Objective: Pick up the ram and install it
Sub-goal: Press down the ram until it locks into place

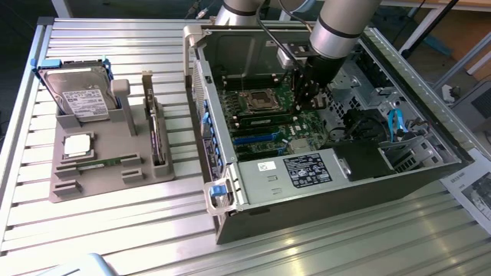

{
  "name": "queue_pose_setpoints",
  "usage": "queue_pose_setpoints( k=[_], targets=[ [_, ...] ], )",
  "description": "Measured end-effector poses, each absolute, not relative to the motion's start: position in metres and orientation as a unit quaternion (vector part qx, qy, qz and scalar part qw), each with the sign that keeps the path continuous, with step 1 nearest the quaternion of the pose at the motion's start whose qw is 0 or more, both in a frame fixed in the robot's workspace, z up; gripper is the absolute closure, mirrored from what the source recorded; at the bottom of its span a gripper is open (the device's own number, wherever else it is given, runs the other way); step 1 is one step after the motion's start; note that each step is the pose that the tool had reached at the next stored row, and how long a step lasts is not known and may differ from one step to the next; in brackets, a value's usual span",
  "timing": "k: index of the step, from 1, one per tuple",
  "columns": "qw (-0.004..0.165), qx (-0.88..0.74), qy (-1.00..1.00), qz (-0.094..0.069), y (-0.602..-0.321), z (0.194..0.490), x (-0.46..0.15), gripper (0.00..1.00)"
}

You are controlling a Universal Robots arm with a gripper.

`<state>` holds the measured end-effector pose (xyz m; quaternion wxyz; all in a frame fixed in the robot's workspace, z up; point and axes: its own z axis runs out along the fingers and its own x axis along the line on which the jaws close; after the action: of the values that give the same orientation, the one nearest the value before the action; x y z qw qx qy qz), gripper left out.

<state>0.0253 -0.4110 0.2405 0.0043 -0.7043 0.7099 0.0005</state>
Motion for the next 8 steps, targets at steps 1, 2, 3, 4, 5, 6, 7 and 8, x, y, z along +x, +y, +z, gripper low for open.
queue_pose_setpoints(
  k=[1,2,3,4,5,6,7,8],
  targets=[
    [0.004,-0.704,0.71,0.0,-0.411,0.2405,0.0253,0.9],
    [0.004,-0.704,0.71,0.0,-0.411,0.2405,0.0253,0.9],
    [0.004,-0.704,0.71,0.001,-0.411,0.2401,0.0253,0.9],
    [0.004,-0.704,0.71,0.001,-0.4109,0.2395,0.0253,0.9],
    [0.004,-0.704,0.71,0.001,-0.411,0.2391,0.0253,0.9],
    [0.004,-0.704,0.71,0.0,-0.411,0.2382,0.0253,0.9],
    [0.004,-0.704,0.71,0.0,-0.411,0.2379,0.0253,0.9],
    [0.004,-0.704,0.71,0.0,-0.411,0.2379,0.0253,0.9]
  ],
)
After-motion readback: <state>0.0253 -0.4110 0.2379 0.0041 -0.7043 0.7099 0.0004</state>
